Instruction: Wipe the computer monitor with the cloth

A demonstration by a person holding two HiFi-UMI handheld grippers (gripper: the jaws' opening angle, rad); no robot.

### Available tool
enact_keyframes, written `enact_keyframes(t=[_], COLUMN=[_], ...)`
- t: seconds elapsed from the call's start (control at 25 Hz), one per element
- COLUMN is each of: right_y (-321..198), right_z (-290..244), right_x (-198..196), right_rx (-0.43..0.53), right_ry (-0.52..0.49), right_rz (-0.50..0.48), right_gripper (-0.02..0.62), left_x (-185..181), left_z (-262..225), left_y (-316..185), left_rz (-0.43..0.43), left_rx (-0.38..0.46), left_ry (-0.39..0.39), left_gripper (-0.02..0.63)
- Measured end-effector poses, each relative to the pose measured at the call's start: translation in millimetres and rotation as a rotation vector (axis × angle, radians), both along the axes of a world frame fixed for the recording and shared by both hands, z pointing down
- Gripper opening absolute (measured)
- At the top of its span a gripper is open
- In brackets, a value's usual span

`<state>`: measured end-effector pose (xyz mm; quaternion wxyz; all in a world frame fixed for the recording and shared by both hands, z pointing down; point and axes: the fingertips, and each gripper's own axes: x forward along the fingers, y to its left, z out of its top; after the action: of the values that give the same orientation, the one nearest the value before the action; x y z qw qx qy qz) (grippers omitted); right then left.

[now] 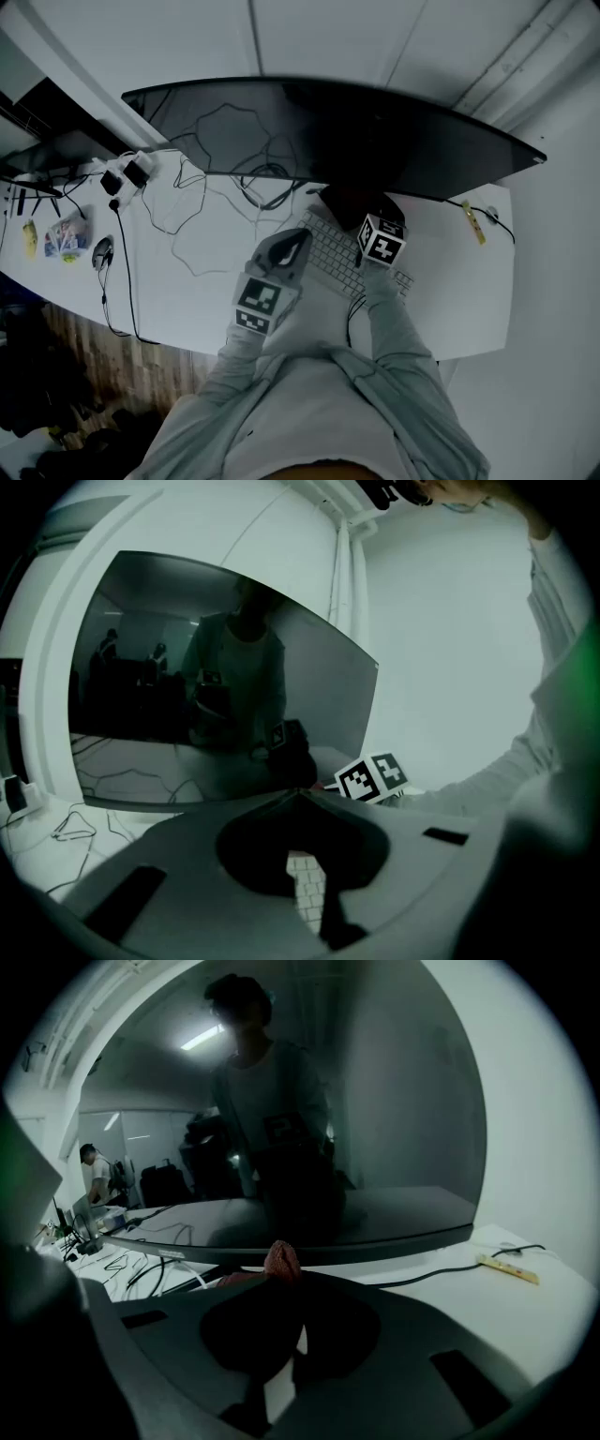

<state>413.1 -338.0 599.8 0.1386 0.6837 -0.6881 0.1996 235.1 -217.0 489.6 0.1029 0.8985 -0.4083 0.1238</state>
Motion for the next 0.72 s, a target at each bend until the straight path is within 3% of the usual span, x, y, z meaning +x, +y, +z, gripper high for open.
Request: enact_keyframes(t=[0.48,0.72], right_y=[14,22], right_z=[0,-3], right_x=[152,198], right_rx=[0.011,0.041], right_ry=[-0.022,-0.014], right_rz=[0.142,0.159], right_gripper=[0.037,0.037], left_x=[87,111], left_z=[-2,1], left_y=[-1,0], left_rz=[0.044,0.055], left_rx=[0.013,0.011], left_ry=[-0.009,-0.021], left_gripper=[0.021,0.021])
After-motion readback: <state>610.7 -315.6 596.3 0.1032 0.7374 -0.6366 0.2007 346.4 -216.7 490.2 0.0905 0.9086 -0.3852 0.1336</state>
